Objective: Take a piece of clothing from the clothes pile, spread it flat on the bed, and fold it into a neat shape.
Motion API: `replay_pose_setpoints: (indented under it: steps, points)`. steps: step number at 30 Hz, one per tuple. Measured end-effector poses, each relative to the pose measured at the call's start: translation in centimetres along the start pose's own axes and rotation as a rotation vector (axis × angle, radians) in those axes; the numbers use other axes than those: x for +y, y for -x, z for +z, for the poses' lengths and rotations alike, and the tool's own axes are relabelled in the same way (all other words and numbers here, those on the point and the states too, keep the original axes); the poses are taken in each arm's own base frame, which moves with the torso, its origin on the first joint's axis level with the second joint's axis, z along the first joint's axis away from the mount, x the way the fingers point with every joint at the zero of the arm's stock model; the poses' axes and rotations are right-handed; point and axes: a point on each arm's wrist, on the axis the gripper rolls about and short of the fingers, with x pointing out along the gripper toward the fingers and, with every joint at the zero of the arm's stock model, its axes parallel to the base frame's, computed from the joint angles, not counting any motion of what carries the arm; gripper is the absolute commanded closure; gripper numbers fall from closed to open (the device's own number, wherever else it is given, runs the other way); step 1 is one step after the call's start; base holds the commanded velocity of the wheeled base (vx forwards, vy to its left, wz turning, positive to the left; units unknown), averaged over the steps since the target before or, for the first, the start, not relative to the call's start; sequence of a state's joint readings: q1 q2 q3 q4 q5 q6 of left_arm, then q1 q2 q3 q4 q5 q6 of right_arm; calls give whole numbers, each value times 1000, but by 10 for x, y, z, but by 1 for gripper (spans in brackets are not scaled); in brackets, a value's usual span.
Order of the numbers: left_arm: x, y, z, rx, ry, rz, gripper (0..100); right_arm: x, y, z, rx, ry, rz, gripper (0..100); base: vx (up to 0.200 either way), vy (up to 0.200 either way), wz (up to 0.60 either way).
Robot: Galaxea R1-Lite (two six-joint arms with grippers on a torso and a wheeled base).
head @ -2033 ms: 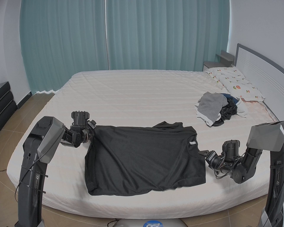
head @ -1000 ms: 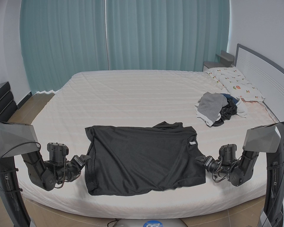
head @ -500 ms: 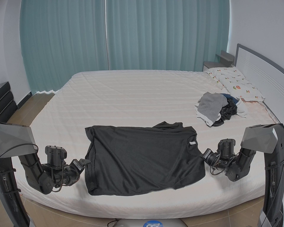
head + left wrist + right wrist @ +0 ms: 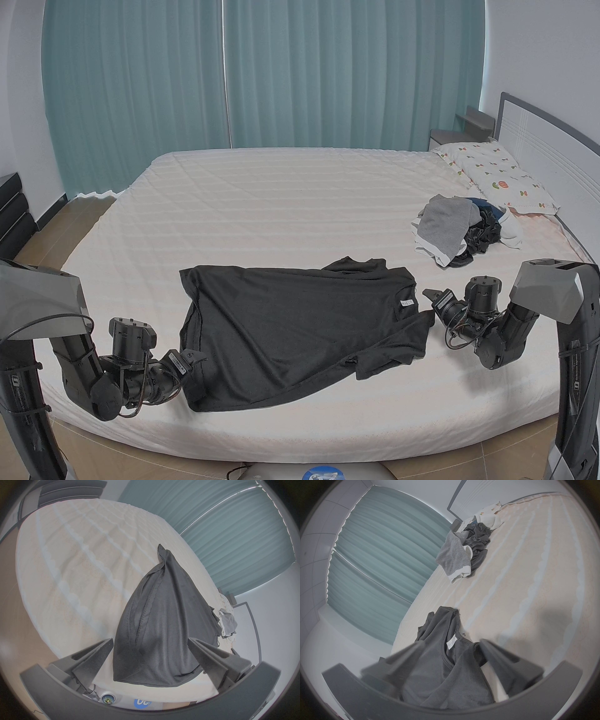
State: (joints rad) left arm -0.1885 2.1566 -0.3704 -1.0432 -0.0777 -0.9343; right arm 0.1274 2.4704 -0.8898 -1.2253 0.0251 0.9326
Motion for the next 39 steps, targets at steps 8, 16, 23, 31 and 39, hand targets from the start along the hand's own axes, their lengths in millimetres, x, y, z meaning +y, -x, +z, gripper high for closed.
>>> replay_pose_setpoints:
  steps: [8,16,23,31,39]
  points:
    - [3,0,-5,14,-29,16,0,-8,12,-4,-6,2,19,0,0,0,0]
    - [9,5,-11,38,-92,39,0,-18,45,-10,34,2,43,0,0,0,0]
    - [4,4,-26,61,-146,47,0,-21,55,-15,60,3,25,0,0,0,0]
    - [-5,-9,-41,2,-201,61,100,-20,58,-20,74,27,17,0,0,0,0]
    - [11,-8,-38,-30,-206,141,100,-24,65,-28,109,115,-5,0,0,0,0]
